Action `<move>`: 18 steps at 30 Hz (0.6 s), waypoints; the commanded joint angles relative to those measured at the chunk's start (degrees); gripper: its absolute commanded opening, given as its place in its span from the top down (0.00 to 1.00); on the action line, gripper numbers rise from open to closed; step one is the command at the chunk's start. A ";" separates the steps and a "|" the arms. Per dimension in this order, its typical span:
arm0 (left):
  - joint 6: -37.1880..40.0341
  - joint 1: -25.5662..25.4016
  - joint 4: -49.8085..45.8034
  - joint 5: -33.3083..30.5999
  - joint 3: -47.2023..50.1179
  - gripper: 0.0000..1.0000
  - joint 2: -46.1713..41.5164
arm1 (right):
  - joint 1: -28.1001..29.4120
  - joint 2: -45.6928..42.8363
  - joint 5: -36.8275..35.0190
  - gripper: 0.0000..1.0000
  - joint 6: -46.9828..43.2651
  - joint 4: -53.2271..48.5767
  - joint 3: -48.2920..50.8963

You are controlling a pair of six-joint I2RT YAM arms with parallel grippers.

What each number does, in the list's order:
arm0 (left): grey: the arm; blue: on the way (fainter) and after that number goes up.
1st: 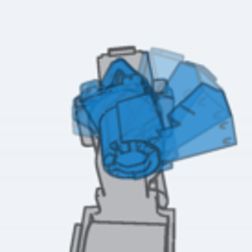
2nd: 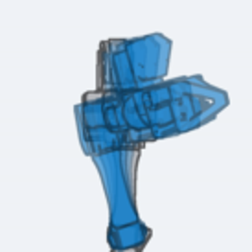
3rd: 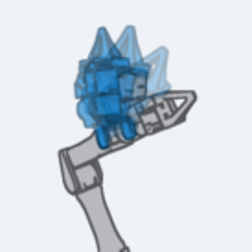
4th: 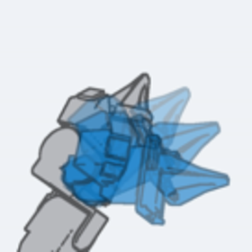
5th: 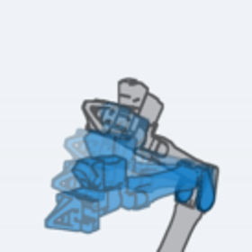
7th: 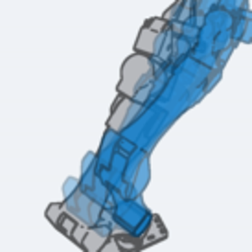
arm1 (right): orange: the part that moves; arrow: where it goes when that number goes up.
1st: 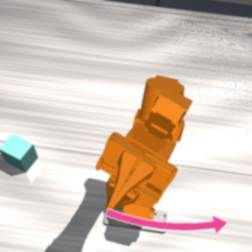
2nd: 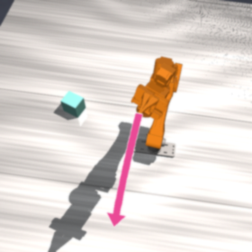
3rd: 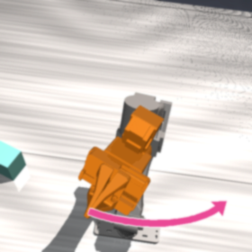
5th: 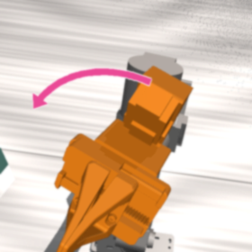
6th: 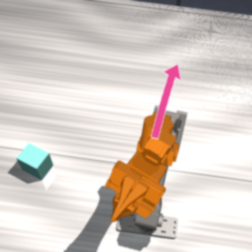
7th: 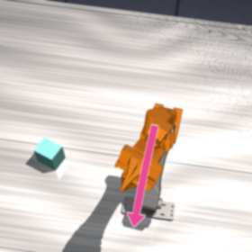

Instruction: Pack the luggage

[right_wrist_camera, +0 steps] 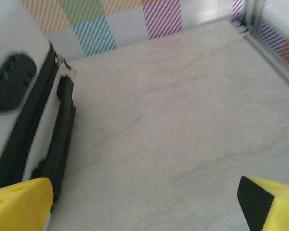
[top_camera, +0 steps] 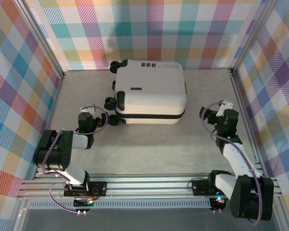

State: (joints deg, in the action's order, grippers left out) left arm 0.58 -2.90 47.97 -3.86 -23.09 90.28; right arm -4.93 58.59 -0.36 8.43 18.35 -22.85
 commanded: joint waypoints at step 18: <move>1.58 -0.27 0.11 1.11 -0.99 0.00 0.16 | -0.49 16.74 7.21 0.01 -3.12 28.73 5.02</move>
State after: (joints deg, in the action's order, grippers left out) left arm 1.15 -2.92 47.94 -3.86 -23.11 90.28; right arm -4.93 73.67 5.02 5.08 40.93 -17.28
